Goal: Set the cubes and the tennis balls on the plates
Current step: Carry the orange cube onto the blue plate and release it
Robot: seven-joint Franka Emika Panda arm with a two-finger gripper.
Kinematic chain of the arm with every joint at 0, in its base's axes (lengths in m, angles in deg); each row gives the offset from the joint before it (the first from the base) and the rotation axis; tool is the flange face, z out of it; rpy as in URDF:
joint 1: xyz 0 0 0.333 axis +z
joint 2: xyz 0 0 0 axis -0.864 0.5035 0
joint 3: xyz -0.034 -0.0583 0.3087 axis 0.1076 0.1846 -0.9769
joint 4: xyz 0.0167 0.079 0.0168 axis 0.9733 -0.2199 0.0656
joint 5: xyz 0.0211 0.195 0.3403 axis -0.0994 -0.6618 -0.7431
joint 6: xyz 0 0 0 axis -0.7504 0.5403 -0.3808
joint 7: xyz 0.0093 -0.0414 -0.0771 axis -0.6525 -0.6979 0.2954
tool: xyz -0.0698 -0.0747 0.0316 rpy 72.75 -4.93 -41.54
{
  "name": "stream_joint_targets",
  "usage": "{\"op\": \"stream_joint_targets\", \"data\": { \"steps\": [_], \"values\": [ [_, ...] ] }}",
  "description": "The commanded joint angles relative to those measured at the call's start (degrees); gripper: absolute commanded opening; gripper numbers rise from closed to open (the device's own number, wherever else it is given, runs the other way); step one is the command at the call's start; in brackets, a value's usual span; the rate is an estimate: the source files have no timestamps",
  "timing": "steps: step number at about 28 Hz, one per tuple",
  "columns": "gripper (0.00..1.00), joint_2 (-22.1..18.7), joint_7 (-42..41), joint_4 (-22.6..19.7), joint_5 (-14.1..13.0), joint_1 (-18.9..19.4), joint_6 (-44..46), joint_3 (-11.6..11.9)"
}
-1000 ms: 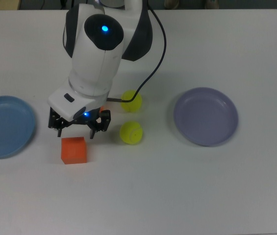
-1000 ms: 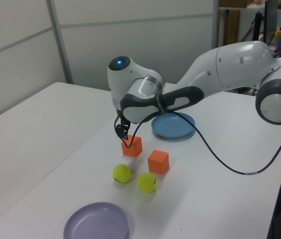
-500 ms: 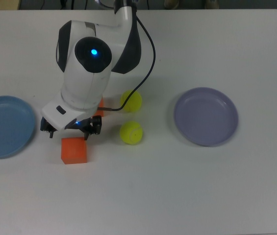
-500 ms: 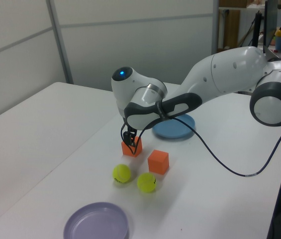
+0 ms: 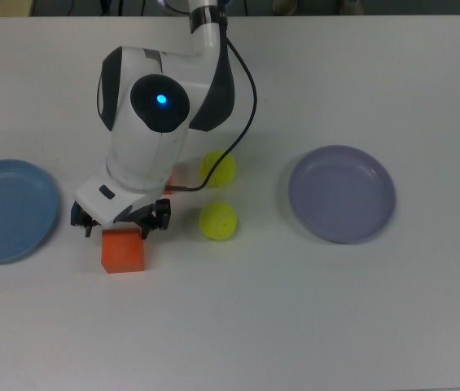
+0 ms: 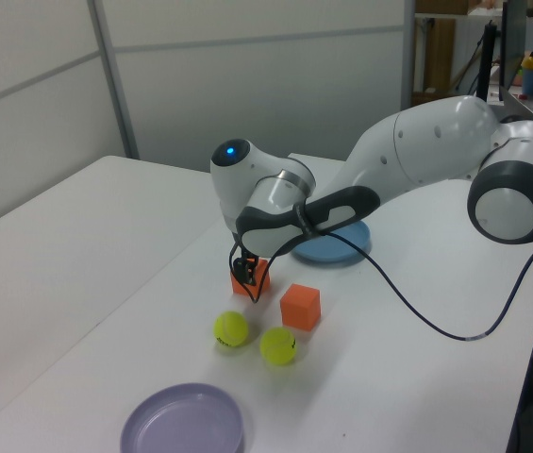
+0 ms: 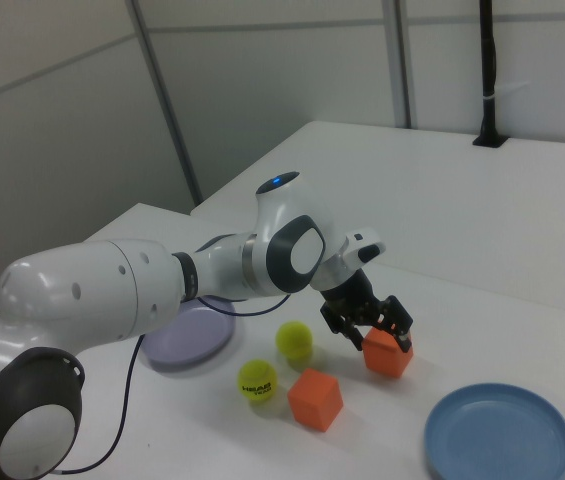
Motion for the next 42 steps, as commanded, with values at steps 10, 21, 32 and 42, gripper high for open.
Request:
{"op": "stream_joint_targets", "data": {
  "steps": [10,21,32,42],
  "values": [
    [0.0,0.96,1.43,-0.82,1.07,-0.59,-3.57,-0.27],
    [0.0,-4.66,1.17,-0.82,-0.34,-3.57,-1.47,0.26],
    [0.24,-4.85,1.52,-3.1,-0.07,-11.83,7.94,0.35],
    [1.0,-3.96,5.21,-0.39,-0.25,-13.25,8.12,0.35]
  ]
}}
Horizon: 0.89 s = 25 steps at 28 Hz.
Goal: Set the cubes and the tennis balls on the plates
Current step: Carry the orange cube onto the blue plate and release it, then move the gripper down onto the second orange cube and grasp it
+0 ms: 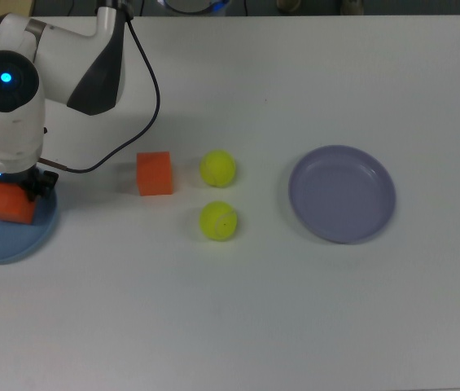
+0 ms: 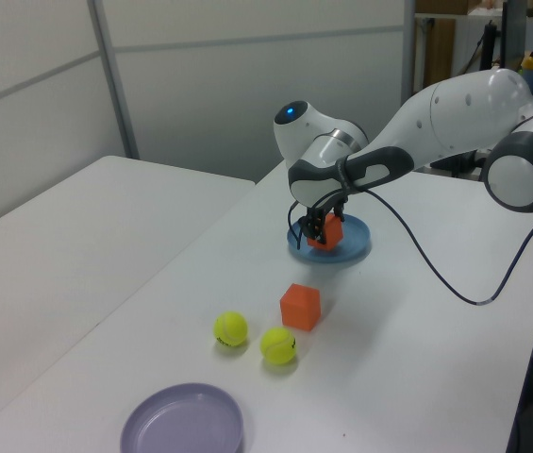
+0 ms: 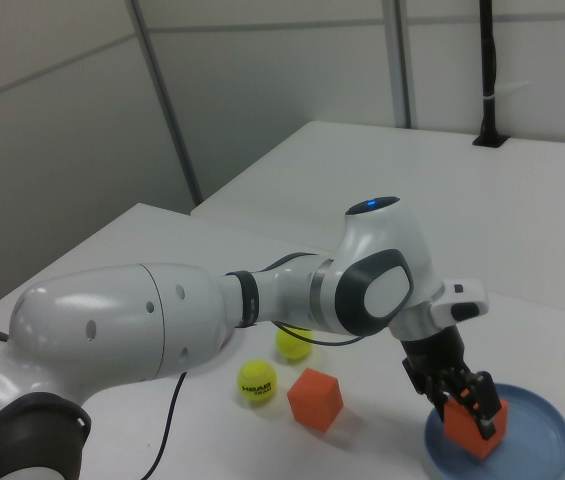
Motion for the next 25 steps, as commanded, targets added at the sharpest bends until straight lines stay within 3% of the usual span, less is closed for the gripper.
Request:
{"op": "stream_joint_targets", "data": {
  "steps": [1,6,9,11,16,25],
  "values": [
    [1.0,-1.47,0.73,1.49,-0.83,0.42,1.46,-0.14],
    [1.0,-4.45,-8.12,1.66,-1.18,1.21,13.37,-0.93],
    [1.0,-6.21,-9.03,1.75,-2.93,2.88,17.45,-1.54],
    [1.0,-7.44,-8.95,1.58,-4.43,5.5,18.24,-1.81],
    [1.0,-7.89,-8.16,1.14,-4.61,11.31,20.79,-1.98],
    [1.0,-5.96,-8.16,-0.71,-4.0,15.54,20.27,-3.13]
  ]
}}
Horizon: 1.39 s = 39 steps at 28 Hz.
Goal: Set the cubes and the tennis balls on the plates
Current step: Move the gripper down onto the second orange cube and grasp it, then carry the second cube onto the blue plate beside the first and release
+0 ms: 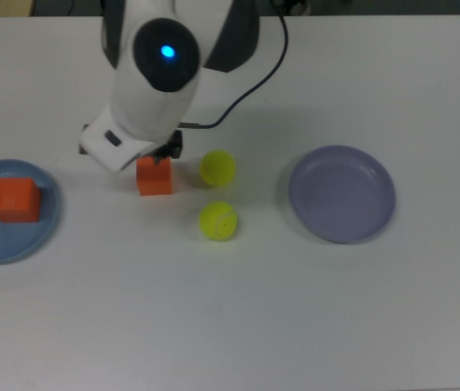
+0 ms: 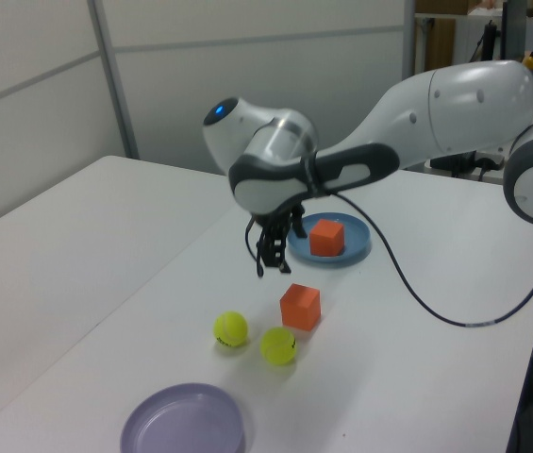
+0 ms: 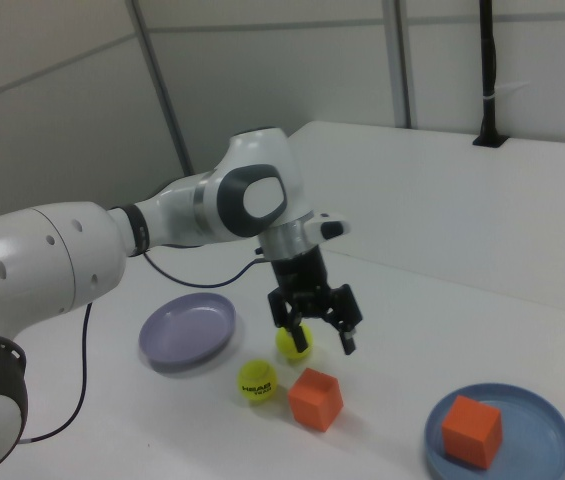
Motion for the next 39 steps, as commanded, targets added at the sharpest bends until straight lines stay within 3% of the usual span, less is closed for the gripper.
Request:
{"op": "stream_joint_targets", "data": {
  "steps": [1,20,29,30,31,32,33,39],
  "values": [
    [1.0,0.75,-0.4,-2.19,0.03,0.79,-0.34,-0.11],
    [1.0,5.85,-0.48,-3.77,3.98,0.79,-3.24,-0.99],
    [1.0,6.2,-0.4,-3.77,4.07,0.79,-3.15,-0.99],
    [0.94,6.11,-0.4,-3.78,4.07,0.79,-3.15,-1.07],
    [0.79,6.11,-0.4,-3.78,4.07,0.7,-3.15,-0.99],
    [0.54,6.11,-0.4,-3.78,4.07,0.7,-3.15,-1.07],
    [0.01,6.11,-0.22,-3.6,3.46,0.35,-3.5,-0.99],
    [0.0,5.94,2.5,-3.08,3.19,-0.17,-6.93,-0.99]
  ]
}}
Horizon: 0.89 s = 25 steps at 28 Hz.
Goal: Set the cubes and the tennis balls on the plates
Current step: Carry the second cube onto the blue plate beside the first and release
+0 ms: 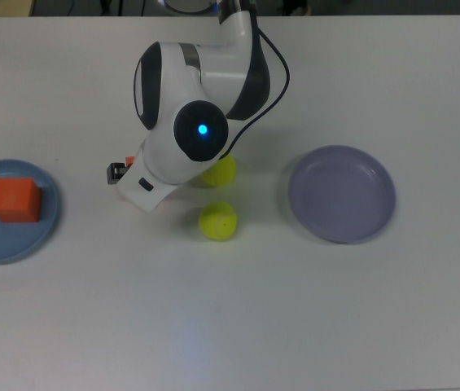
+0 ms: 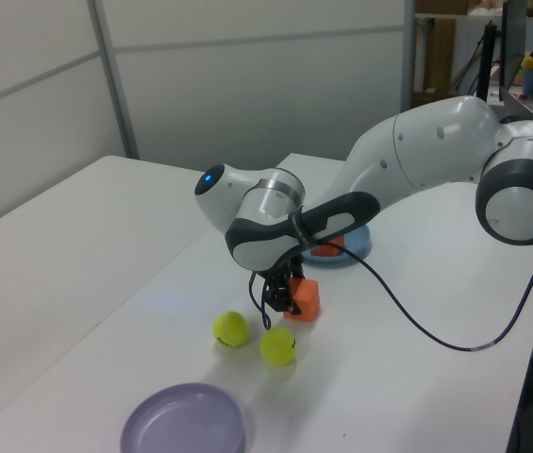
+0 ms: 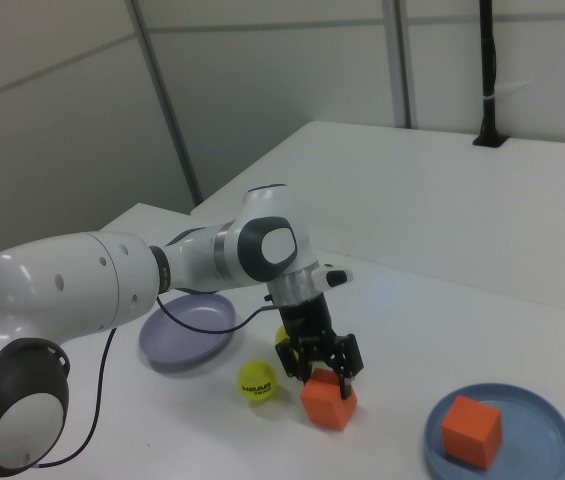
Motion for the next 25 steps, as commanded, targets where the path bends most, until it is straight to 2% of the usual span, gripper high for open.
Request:
{"op": "stream_joint_targets", "data": {
  "steps": [1,5,8,15,19,25],
  "values": [
    [0.0,-1.43,2.5,-0.76,-0.09,-1.31,-3.88,-0.27],
    [0.0,-2.57,2.59,2.75,-2.2,-4.12,-5.37,0.35],
    [0.0,-2.57,2.59,4.25,-2.29,-6.75,-10.7,0.79],
    [0.0,-1.52,2.41,3.55,-1.94,-14.14,-27.25,1.93],
    [0.0,0.59,2.23,3.46,-1.67,-16.78,-29.81,1.93],
    [0.0,0.77,2.41,1.97,-0.36,-18.01,-29.63,1.93]
  ]
}}
